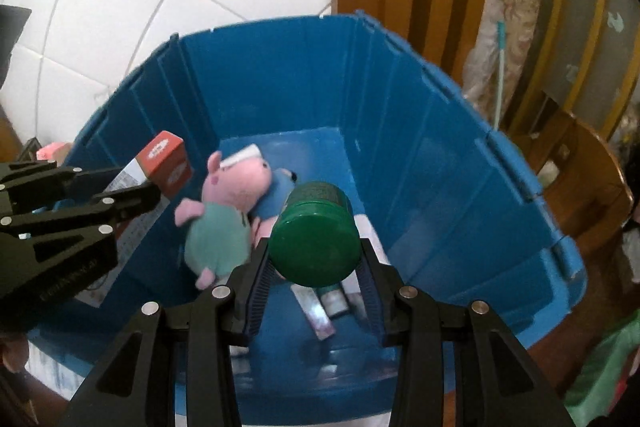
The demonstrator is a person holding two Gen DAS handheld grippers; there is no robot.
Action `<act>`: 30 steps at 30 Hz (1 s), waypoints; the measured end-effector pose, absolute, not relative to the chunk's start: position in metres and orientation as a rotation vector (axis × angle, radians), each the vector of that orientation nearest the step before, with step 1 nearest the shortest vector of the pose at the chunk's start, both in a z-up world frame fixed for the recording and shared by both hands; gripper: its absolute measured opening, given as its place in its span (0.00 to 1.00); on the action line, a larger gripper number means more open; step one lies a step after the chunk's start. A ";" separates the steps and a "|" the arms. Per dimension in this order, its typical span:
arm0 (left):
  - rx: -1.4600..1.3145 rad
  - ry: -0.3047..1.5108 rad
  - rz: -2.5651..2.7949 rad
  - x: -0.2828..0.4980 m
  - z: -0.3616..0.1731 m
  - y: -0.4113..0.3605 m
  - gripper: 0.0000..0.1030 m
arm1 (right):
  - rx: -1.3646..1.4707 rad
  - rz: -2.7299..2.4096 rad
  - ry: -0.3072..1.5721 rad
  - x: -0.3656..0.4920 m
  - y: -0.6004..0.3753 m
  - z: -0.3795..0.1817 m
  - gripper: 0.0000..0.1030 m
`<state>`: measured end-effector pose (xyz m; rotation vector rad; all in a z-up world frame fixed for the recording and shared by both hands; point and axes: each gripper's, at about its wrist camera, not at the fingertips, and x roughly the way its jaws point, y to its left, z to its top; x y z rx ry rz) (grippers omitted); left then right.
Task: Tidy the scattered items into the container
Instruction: 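Open both grippers to drop the box and jar into the crate, then withdraw both grippers from the crate back toward the heap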
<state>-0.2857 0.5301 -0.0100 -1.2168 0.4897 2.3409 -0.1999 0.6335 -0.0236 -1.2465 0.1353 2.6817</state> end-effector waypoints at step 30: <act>-0.984 0.309 2.641 -0.223 0.033 0.376 0.79 | -0.947 2.813 0.087 -0.150 0.551 0.025 1.00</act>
